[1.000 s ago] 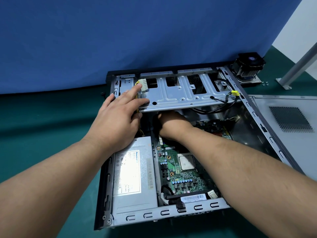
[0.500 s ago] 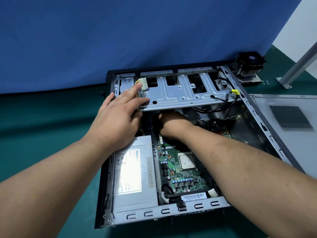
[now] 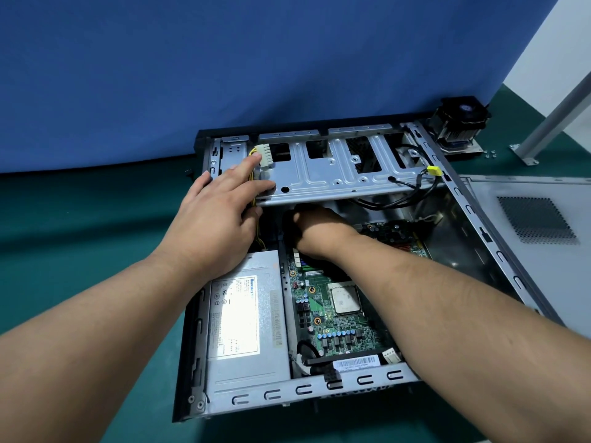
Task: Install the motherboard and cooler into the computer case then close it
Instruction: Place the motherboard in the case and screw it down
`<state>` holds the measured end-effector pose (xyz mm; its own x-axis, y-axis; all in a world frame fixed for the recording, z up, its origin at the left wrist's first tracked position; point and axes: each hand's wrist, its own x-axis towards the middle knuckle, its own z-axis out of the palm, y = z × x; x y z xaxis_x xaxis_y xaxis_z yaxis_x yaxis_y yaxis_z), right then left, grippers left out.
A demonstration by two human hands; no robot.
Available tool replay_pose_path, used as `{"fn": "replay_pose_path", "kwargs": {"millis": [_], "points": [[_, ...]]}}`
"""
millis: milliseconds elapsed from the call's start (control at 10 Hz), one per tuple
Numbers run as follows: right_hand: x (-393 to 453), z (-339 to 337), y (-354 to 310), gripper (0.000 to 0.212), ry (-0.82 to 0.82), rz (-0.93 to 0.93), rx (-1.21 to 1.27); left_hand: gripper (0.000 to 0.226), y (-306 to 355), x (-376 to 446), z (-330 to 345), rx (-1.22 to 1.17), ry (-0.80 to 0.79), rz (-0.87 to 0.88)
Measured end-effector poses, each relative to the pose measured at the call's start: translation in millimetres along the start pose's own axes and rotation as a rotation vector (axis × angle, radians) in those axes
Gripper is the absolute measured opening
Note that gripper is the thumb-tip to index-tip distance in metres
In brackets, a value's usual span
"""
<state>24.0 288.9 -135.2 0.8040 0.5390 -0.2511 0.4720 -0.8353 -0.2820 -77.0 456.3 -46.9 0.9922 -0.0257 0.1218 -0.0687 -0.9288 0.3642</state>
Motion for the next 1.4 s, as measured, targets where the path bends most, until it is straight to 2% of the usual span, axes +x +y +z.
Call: {"fn": "replay_pose_path", "kwargs": {"millis": [500,700,1100,1400], "points": [[3,4,-3,0.027,0.008,0.029,0.046,0.044,-2,0,0,0.002,0.000,0.007],[1,3,5,0.027,-0.038,0.027,0.065,0.044,-1,0,1,0.003,-0.001,0.006],[-3,2,-5,0.028,0.065,0.024,-0.034,0.045,-3,1,1,0.008,0.003,0.008],[-4,4,-7,0.026,0.058,0.052,0.009,0.044,-5,2,4,0.003,0.013,0.011]]}}
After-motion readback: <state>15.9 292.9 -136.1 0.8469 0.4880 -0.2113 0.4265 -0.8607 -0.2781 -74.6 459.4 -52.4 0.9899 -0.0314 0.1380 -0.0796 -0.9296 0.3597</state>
